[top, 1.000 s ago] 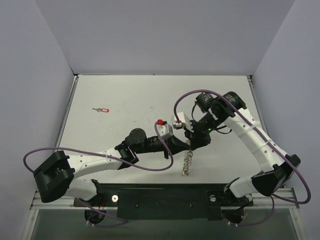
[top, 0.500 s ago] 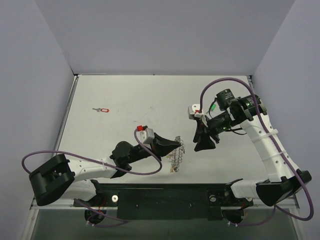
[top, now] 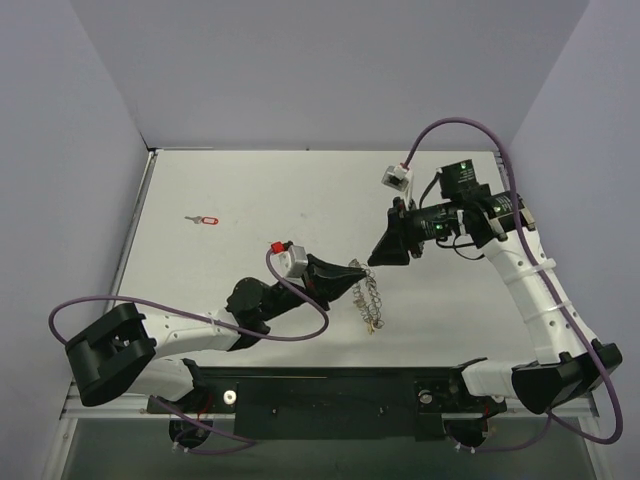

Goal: Put the keys on the keyring

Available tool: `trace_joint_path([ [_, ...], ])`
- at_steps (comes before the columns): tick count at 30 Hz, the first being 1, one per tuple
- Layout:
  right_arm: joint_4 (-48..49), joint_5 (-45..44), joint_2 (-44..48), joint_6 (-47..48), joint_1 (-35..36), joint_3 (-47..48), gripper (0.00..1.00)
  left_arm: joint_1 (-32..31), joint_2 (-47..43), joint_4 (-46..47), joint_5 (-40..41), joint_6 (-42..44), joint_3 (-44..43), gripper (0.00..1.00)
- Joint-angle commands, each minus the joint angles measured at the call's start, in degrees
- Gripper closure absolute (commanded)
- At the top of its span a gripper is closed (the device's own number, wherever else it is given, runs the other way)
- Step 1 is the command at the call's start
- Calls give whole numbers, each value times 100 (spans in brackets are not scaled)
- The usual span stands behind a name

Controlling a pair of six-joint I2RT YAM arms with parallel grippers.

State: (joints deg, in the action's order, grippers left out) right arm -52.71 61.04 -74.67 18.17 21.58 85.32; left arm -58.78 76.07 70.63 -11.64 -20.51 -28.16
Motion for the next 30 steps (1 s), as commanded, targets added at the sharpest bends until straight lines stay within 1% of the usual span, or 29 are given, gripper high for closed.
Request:
trace_joint_path([
  [1, 1613, 163, 435, -2638, -453, -147, 65, -10, -277, 2359, 267, 284, -549, 100],
  [2, 1910, 198, 445, -2835, -601, -138, 65, -2, -286, 2359, 293, 328, -602, 100],
  [3, 2044, 303, 506, -3255, -637, -112, 65, -10, -295, 2359, 363, 390, -690, 100],
  [4, 2289, 373, 524, -3407, -690, -112, 65, -2, -304, 2359, 390, 468, -734, 100],
  [7, 2581, 479, 612, -3916, -717, -173, 66, -2, -312, 2359, 557, 636, -971, 100],
  [10, 3176, 628, 691, -4557, -787, -418, 68, -1, -304, 2359, 531, 785, -1234, 100],
  [12, 3415, 751, 744, -4761, -796, -489, 69, -1, -242, 2359, 479, 838, -1349, 100],
  [15, 3469, 910, 805, -4701, -796, -516, 70, 7, -198, 2359, 452, 847, -1429, 100],
  [18, 3460, 1277, 840, -4429, -849, -516, 70, 34, -181, 2359, 504, 830, -1411, 100],
  [22, 3452, 1560, 832, -4261, -937, -446, 68, 51, -189, 2359, 505, 795, -1350, 100],
  [25, 3434, 1578, 832, -4138, -928, -559, 66, 69, -198, 2359, 505, 742, -1332, 100],
  [30, 3425, 1675, 928, -3795, -937, -823, 67, 95, -242, 2359, 505, 707, -1315, 100],
])
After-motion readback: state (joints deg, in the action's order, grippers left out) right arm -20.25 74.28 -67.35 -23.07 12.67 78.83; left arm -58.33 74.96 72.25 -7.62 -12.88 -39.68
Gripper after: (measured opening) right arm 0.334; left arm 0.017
